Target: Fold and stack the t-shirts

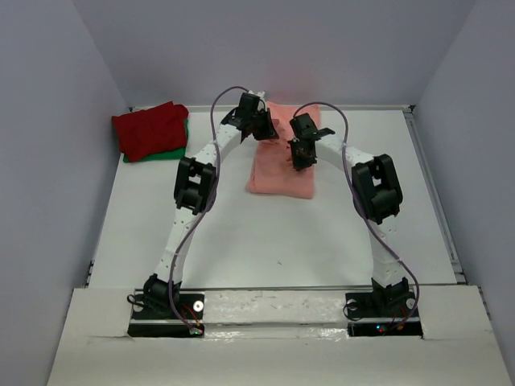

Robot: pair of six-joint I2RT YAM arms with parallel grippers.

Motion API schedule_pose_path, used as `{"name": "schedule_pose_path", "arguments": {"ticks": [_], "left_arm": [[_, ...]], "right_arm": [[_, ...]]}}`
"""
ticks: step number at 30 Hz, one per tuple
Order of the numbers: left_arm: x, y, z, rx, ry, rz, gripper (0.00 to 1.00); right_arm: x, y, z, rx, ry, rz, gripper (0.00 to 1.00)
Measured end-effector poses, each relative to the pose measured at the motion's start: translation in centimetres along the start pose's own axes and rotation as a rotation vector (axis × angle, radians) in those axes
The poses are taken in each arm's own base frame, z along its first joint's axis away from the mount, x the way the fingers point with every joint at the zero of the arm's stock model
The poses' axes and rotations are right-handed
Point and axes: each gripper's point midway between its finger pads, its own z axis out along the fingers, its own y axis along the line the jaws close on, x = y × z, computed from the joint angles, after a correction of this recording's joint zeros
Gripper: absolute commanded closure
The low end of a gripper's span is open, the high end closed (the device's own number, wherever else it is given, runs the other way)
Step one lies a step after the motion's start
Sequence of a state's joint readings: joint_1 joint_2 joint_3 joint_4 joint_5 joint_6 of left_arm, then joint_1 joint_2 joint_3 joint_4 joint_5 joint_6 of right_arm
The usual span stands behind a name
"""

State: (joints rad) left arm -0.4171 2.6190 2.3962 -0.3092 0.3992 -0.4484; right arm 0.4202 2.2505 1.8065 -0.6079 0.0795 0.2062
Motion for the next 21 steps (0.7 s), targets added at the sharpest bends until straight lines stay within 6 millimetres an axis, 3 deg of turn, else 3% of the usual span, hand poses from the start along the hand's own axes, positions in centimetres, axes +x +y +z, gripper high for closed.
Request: {"name": "schedule_pose_path", "arguments": {"ticks": [4, 7, 10, 13, 16, 21], "left_arm": [[-0.5, 0.9, -0.2, -0.015, -0.018, -0.006, 1.0], [1.2, 2.6, -1.1, -0.094, 0.008, -0.016, 1.0], [2.9, 2.6, -2.9, -0.151, 0.041, -0.024, 1.0], [4.0, 0.7, -5.7, -0.182, 0.049, -0.025, 1.0], [4.5, -2.8, -8.8, -0.187, 0.02, 0.01, 1.0], [6.2, -7.3, -11.2, -0.161, -0.001, 0.071, 1.0]], "right_arm": [[0.1, 0.3, -0.1, -0.004, -0.007, -0.005, 1.0], [0.1, 0.3, 0.0, -0.004, -0.011, -0.004, 1.0], [0.1, 0.3, 0.0, -0.005, -0.014, -0.003, 1.0], [0.1, 0.3, 0.0, -0.005, -0.018, 0.0, 1.0], [0.1, 0.3, -0.1, -0.005, -0.02, 0.0, 1.0], [0.1, 0.2, -0.2, -0.003, -0.021, -0.001, 1.0]]}}
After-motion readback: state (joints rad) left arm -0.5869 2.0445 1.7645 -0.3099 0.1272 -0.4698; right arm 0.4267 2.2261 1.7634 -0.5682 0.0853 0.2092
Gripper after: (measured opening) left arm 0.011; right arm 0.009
